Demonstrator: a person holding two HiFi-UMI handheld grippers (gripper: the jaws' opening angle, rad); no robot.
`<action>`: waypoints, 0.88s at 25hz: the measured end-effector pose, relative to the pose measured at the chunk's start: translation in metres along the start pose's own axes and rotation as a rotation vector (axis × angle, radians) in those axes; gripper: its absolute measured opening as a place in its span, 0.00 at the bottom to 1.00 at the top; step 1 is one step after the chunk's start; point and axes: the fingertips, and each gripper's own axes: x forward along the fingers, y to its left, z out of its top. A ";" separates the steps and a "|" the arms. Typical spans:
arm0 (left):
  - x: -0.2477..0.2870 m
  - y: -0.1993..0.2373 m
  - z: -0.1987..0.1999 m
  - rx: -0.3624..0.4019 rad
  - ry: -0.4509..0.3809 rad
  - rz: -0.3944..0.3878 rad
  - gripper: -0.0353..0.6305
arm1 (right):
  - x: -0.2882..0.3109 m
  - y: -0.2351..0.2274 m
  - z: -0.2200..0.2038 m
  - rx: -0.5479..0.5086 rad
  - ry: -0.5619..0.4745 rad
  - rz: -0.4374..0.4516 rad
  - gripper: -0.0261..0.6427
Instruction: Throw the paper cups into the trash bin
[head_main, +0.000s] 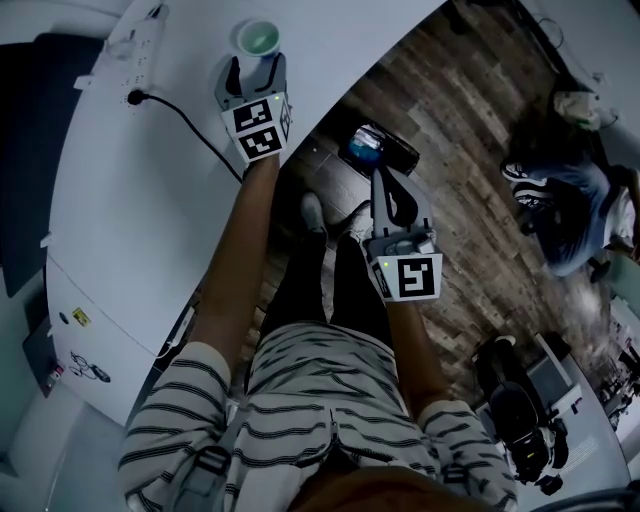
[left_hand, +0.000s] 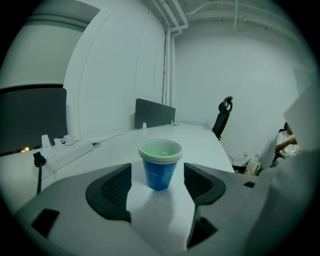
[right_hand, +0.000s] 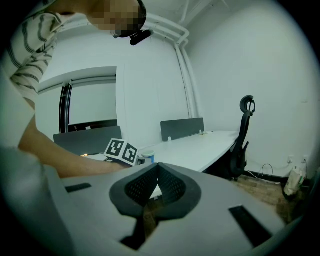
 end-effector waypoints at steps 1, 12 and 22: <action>0.004 0.001 -0.001 -0.003 0.006 0.002 0.54 | 0.001 0.000 0.000 0.000 0.002 -0.001 0.05; 0.030 0.002 -0.005 0.074 0.031 -0.017 0.55 | 0.010 -0.001 -0.003 -0.009 0.011 -0.014 0.05; 0.040 0.001 0.005 0.064 -0.002 -0.047 0.50 | 0.007 -0.014 -0.007 0.000 0.018 -0.048 0.05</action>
